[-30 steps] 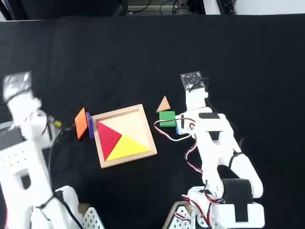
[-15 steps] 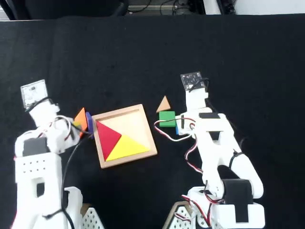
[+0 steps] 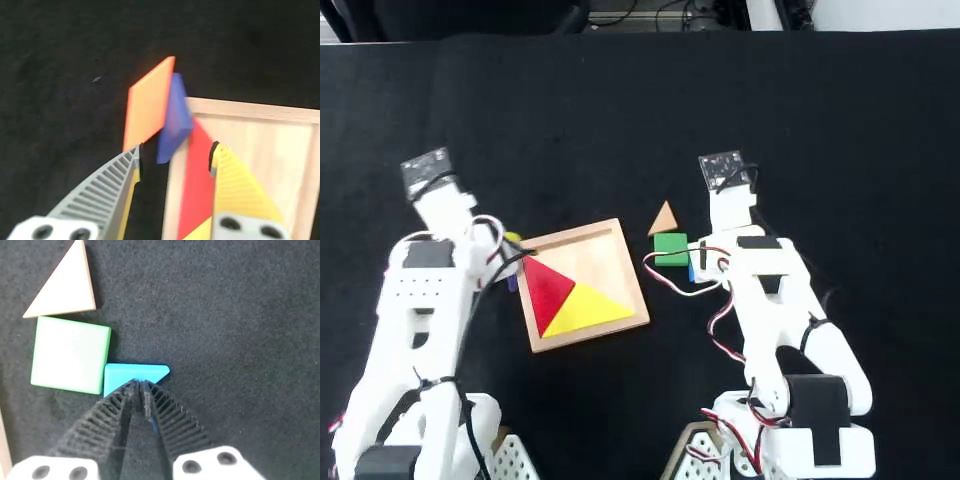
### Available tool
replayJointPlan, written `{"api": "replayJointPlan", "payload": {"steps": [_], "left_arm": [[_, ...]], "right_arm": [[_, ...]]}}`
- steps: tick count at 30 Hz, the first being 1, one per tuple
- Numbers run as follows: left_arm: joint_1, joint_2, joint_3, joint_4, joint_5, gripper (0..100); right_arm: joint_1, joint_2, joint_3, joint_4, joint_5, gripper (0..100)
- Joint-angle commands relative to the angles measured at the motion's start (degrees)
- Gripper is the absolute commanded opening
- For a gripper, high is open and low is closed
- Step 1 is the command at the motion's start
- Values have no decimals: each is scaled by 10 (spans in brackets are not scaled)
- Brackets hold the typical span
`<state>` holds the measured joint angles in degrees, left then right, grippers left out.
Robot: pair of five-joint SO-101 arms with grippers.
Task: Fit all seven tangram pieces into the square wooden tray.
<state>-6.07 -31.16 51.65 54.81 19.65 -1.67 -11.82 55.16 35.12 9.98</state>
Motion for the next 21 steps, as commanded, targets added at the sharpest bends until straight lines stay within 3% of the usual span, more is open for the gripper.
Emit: {"api": "replayJointPlan", "payload": {"steps": [1, 21], "left_arm": [[18, 12, -34, -35, 11, 236], [15, 122, -34, -135, 7, 231]], "right_arm": [[-10, 8, -34, 7, 4, 14], [-11, 8, -34, 7, 5, 13]]}}
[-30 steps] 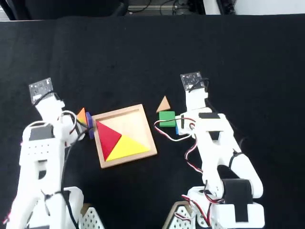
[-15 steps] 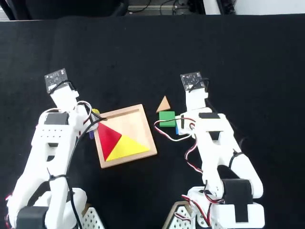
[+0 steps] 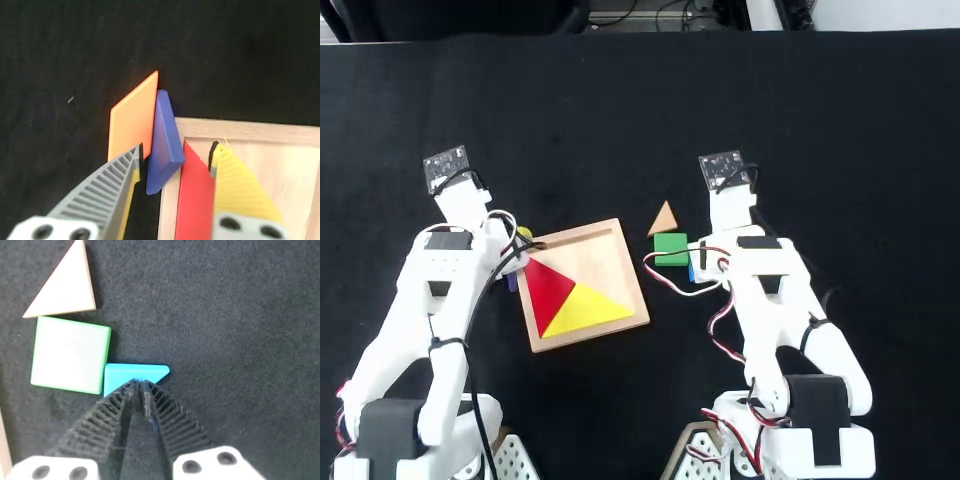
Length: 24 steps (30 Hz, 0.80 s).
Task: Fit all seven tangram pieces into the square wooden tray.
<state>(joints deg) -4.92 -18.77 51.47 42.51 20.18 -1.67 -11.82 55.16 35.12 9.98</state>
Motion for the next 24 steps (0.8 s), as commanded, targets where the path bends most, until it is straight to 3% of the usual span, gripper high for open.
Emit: {"api": "replayJointPlan", "payload": {"steps": [1, 9, 16, 24], "left_arm": [[4, -2, -32, -11, 2, 231], [0, -2, -31, -7, 0, 231], [-84, -1, -33, -13, -57, 231], [-105, -1, -12, -27, -72, 231]], "right_arm": [[-11, 8, -34, 7, 5, 13], [-11, 8, -34, 7, 5, 12], [-11, 8, -34, 7, 5, 12], [-12, 8, -34, 7, 5, 12]]}}
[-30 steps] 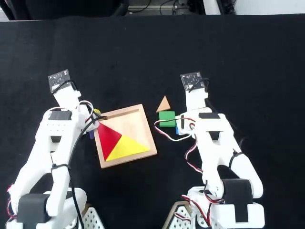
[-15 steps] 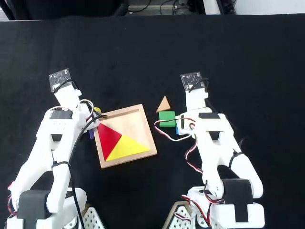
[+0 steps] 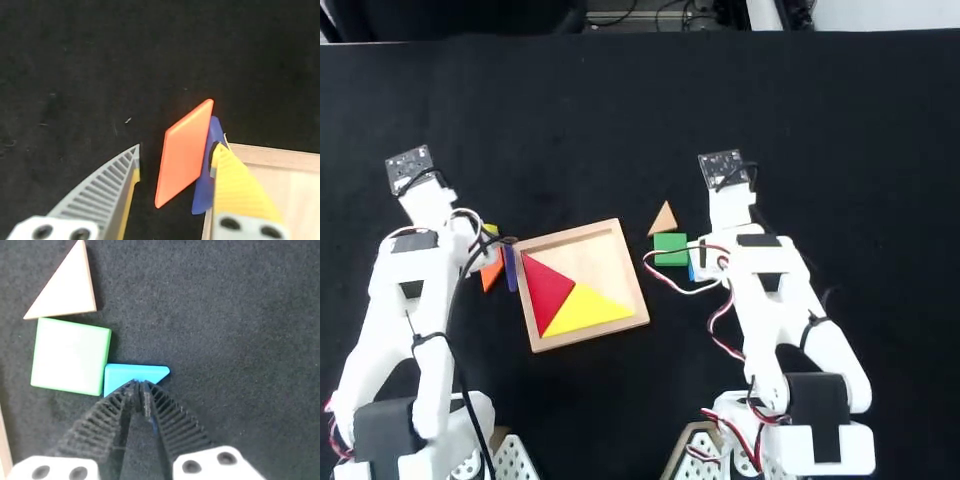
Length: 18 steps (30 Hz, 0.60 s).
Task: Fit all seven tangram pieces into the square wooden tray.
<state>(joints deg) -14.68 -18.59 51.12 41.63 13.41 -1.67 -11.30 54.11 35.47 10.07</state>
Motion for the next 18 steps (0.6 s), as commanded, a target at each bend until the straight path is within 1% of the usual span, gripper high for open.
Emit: {"api": "replayJointPlan", "payload": {"steps": [1, 5, 8, 11, 18], "left_arm": [[-7, -3, -3, -29, -4, 231], [-7, 5, 24, -97, -4, 231], [-7, 34, 17, -110, -4, 231], [-7, 73, -22, -91, -2, 231], [-7, 163, -118, -15, -4, 231]], "right_arm": [[-12, 3, -23, 4, 4, 12], [-12, 3, -23, 4, 4, 12], [-12, 3, -23, 4, 4, 12], [-12, 3, -23, 4, 4, 12], [-12, 3, -23, 4, 4, 12]]}}
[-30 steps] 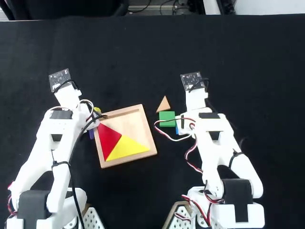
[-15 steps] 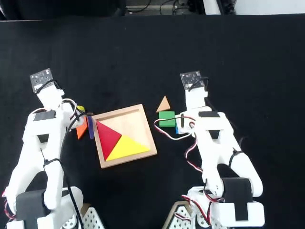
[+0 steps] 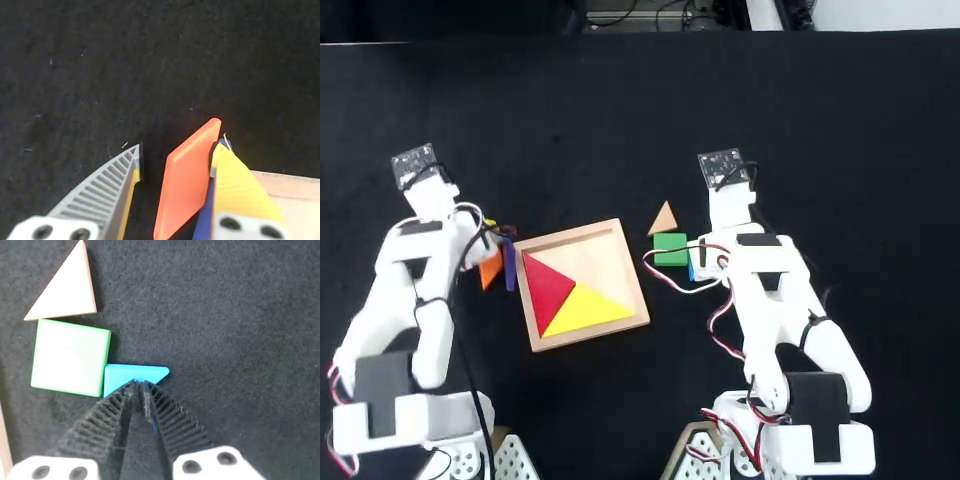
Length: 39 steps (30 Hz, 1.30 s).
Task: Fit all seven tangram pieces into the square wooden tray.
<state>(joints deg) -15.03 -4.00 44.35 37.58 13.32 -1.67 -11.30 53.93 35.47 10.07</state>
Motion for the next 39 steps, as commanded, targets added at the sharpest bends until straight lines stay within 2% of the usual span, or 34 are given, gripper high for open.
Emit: {"api": "replayJointPlan", "payload": {"steps": [1, 12, 18, 24, 33, 36, 39], "left_arm": [[-4, 22, -58, 32, -4, 231], [-2, 29, -65, 37, -4, 227], [7, 28, -65, 38, -21, 107], [35, 25, -60, 39, -40, 102], [29, 24, -74, 42, -40, 102], [15, -1, -123, 143, -39, 131], [13, -47, -160, 247, -18, 241]], "right_arm": [[-12, 3, -22, 4, 4, 12], [-12, 3, -22, 4, 4, 12], [-12, 3, -22, 4, 4, 12], [-12, 3, -22, 4, 4, 12], [-12, 3, -21, 4, 30, 12], [-12, 3, -21, 4, 32, 12], [-13, 3, -21, 4, 32, 12]]}}
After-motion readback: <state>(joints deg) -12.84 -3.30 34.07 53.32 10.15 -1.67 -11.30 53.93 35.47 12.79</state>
